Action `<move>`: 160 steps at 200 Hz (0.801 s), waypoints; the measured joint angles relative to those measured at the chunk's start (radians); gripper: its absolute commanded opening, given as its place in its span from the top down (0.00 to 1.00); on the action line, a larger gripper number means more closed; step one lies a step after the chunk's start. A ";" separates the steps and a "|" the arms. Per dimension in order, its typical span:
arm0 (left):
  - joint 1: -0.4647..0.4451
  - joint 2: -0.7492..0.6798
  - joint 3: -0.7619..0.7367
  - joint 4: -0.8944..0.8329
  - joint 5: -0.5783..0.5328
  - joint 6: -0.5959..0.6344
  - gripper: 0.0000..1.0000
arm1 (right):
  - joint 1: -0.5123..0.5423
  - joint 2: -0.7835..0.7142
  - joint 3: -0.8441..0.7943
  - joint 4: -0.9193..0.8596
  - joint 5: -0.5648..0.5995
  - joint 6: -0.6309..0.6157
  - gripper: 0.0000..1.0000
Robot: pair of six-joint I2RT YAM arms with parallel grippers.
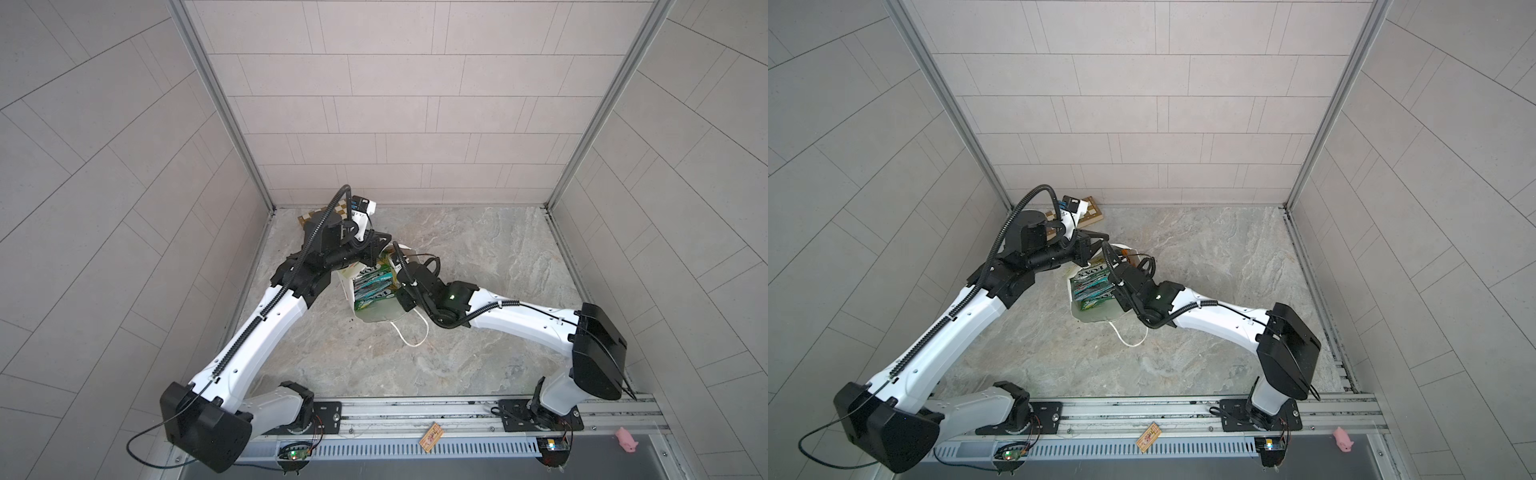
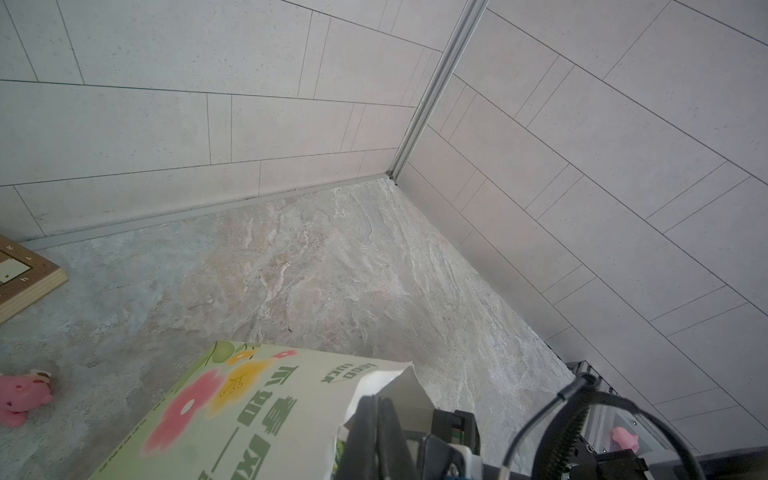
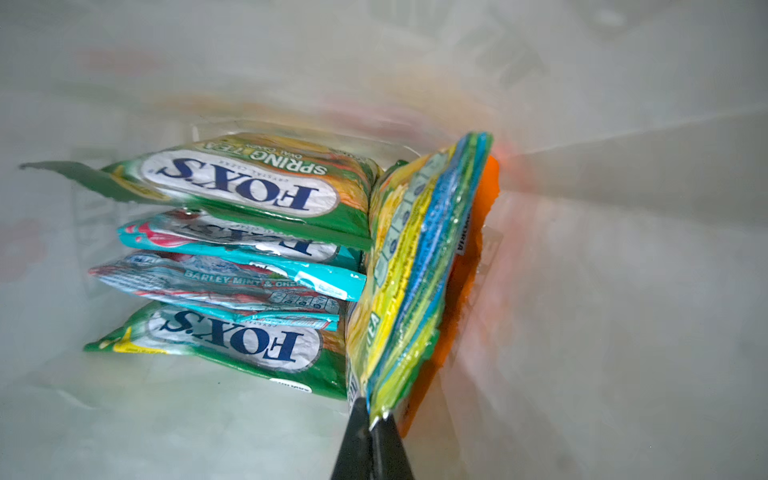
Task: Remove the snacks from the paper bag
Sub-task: 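Lift the packet out of the bag with the right gripper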
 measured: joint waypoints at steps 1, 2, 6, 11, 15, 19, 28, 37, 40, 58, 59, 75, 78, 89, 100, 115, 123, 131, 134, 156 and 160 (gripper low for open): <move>0.000 0.000 0.000 0.000 0.000 0.000 1.00 | 0.000 -0.003 -0.001 0.000 -0.001 0.000 1.00; 0.000 0.000 0.000 0.000 0.000 0.000 1.00 | 0.000 -0.004 -0.001 0.001 -0.001 0.000 1.00; 0.000 0.000 0.000 0.000 0.000 0.000 1.00 | 0.000 -0.013 -0.003 0.001 -0.005 -0.001 1.00; 0.000 0.000 0.000 0.000 0.000 0.000 1.00 | 0.000 -0.025 -0.006 0.000 -0.010 -0.003 1.00; 0.000 0.000 0.000 0.000 0.000 0.000 1.00 | 0.000 -0.035 -0.008 0.002 -0.013 -0.005 1.00; 0.000 0.000 0.000 0.000 0.000 0.000 1.00 | 0.000 -0.042 -0.009 0.002 -0.015 -0.006 1.00; 0.000 0.000 0.000 0.000 0.000 0.000 1.00 | 0.000 -0.063 -0.013 0.004 -0.020 -0.011 1.00; 0.000 0.000 0.000 0.000 0.000 0.000 1.00 | 0.000 -0.084 -0.018 0.004 -0.024 -0.016 1.00; 0.000 0.000 0.000 0.000 0.000 0.000 1.00 | 0.000 -0.091 -0.018 0.004 -0.025 -0.018 1.00; 0.000 0.000 0.000 0.000 0.000 0.000 1.00 | 0.000 -0.129 -0.021 0.003 -0.033 -0.026 1.00; 0.000 0.000 0.000 0.000 0.000 0.000 1.00 | 0.000 -0.131 -0.021 0.003 -0.034 -0.027 1.00; 0.000 0.000 0.000 0.000 0.000 0.000 1.00 | 0.000 -0.166 -0.022 0.001 -0.039 -0.037 1.00; 0.000 0.000 0.000 0.000 0.000 0.000 1.00 | 0.000 -0.172 -0.022 0.000 -0.039 -0.039 1.00; 0.000 0.000 0.000 0.000 0.000 0.000 1.00 | 0.000 -0.194 -0.022 -0.006 -0.039 -0.047 1.00; 0.000 0.000 0.000 0.000 0.000 0.000 1.00 | 0.000 -0.214 -0.022 -0.012 -0.038 -0.055 1.00; 0.000 0.000 0.000 0.000 0.000 0.000 1.00 | 0.000 -0.236 -0.022 -0.023 -0.034 -0.064 1.00; 0.000 0.000 0.000 0.000 0.000 0.000 1.00 | 0.000 -0.245 -0.021 -0.034 -0.030 -0.069 1.00; 0.000 0.000 0.000 0.000 0.000 0.000 1.00 | 0.000 -0.252 -0.021 -0.044 -0.026 -0.075 1.00; 0.000 0.000 0.000 0.000 0.000 0.000 1.00 | 0.000 -0.255 -0.019 -0.050 -0.024 -0.078 1.00; 0.000 0.000 0.000 0.001 0.000 0.000 1.00 | 0.000 -0.270 -0.010 -0.079 -0.012 -0.092 1.00; 0.000 0.000 0.000 0.001 0.000 0.000 1.00 | 0.000 -0.274 -0.010 -0.083 -0.010 -0.095 1.00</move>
